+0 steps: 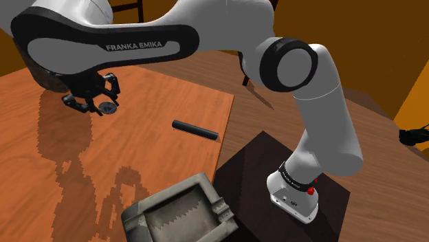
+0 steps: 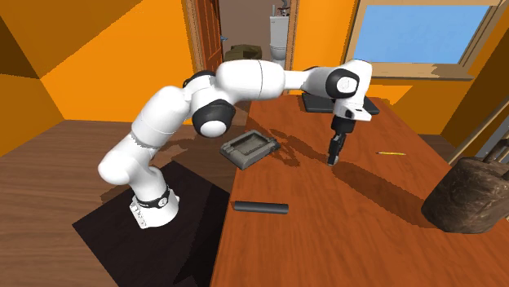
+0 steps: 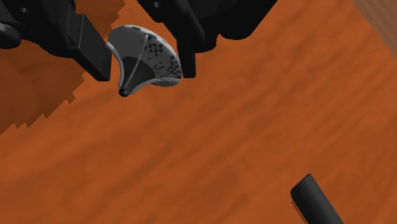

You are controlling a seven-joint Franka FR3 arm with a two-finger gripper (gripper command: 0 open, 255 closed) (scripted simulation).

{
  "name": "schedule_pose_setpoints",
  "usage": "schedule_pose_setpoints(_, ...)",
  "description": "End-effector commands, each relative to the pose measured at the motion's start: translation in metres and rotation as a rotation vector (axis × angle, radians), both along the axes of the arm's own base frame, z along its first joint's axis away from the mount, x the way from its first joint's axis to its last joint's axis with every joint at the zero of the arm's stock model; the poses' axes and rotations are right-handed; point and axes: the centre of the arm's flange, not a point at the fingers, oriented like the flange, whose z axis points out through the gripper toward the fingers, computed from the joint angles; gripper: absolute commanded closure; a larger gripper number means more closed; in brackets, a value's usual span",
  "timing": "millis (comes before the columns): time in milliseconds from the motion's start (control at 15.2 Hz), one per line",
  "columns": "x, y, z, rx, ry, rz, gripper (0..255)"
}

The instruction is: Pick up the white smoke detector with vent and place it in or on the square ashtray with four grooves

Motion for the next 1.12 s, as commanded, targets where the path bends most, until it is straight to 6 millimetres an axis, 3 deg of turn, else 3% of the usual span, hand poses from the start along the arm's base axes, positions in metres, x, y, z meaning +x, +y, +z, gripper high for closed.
schedule_pose_setpoints(0, 0.0, 0.0, 0.01, 0.0, 0.0, 0.0, 255)
schedule_pose_setpoints(132, 0.0, 0.0, 0.019, 0.0, 0.0, 0.0, 255)
schedule_pose_setpoints(1056, -0.185, 0.002, 0.023, 0.0, 0.0, 0.0, 255)
